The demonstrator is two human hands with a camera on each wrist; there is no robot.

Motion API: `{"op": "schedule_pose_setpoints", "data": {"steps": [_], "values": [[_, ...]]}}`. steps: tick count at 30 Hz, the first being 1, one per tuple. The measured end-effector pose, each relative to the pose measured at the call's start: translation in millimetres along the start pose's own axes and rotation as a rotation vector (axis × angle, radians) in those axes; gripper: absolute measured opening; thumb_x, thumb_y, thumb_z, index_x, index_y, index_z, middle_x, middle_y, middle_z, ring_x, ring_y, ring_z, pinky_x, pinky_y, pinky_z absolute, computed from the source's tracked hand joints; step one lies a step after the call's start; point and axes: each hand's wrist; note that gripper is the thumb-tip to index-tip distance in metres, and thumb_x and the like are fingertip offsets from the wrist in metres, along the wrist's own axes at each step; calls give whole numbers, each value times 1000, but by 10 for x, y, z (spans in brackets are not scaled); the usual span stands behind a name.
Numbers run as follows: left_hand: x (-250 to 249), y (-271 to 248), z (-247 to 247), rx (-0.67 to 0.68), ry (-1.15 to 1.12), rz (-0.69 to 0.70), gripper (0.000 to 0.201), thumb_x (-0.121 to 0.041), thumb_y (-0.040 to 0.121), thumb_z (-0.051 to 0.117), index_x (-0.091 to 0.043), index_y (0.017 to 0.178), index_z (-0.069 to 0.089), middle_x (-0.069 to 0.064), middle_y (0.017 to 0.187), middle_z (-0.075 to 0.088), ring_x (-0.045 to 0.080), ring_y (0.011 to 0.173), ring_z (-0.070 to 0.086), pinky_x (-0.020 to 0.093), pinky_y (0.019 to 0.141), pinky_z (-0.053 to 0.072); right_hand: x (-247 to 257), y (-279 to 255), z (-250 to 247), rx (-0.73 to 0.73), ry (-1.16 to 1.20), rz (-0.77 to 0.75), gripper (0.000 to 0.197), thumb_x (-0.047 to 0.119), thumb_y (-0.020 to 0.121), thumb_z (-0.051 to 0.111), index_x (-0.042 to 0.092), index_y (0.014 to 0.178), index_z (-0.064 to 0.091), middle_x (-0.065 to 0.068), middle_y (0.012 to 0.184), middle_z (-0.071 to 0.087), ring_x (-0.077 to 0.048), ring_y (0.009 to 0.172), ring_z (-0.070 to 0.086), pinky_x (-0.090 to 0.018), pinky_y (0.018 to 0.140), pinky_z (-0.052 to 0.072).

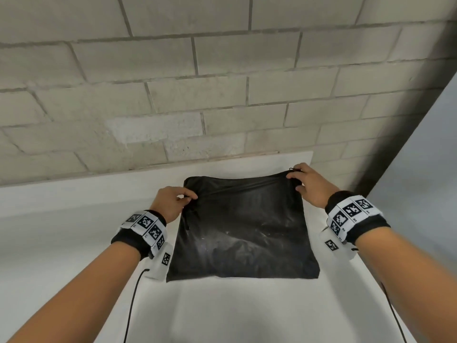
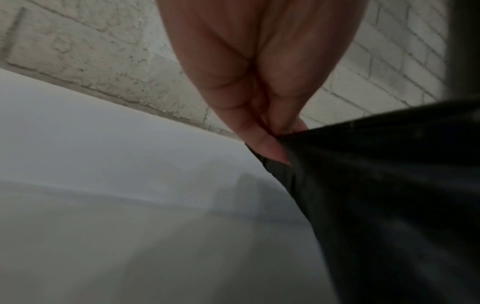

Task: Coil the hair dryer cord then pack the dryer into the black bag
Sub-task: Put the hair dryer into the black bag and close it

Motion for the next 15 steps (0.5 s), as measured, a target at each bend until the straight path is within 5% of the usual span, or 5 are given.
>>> {"op": "schedule_pose_setpoints", "data": {"steps": [5, 15], "values": [[-2, 390, 70, 49, 24, -6, 28, -1, 88, 50, -16, 105, 67, 11, 119, 62, 21, 84, 59, 21, 68, 48, -236, 478, 23, 57, -45, 17, 51, 4, 90, 50, 5, 138, 35, -14, 147, 22, -30, 131, 34, -27, 112, 22], [55, 483, 211, 367, 258, -93, 41, -25, 92, 49, -24, 133, 44, 9, 129, 56, 18, 110, 57, 20, 89, 35, -505, 718, 281, 306, -118, 160, 59, 21, 92, 51, 9, 143, 26, -16, 152, 17, -32, 136, 30, -32, 112, 23]]}}
Point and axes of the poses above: each hand's wrist, its own y-axis towards the middle knuckle, its own z-axis out of the palm, x = y × z
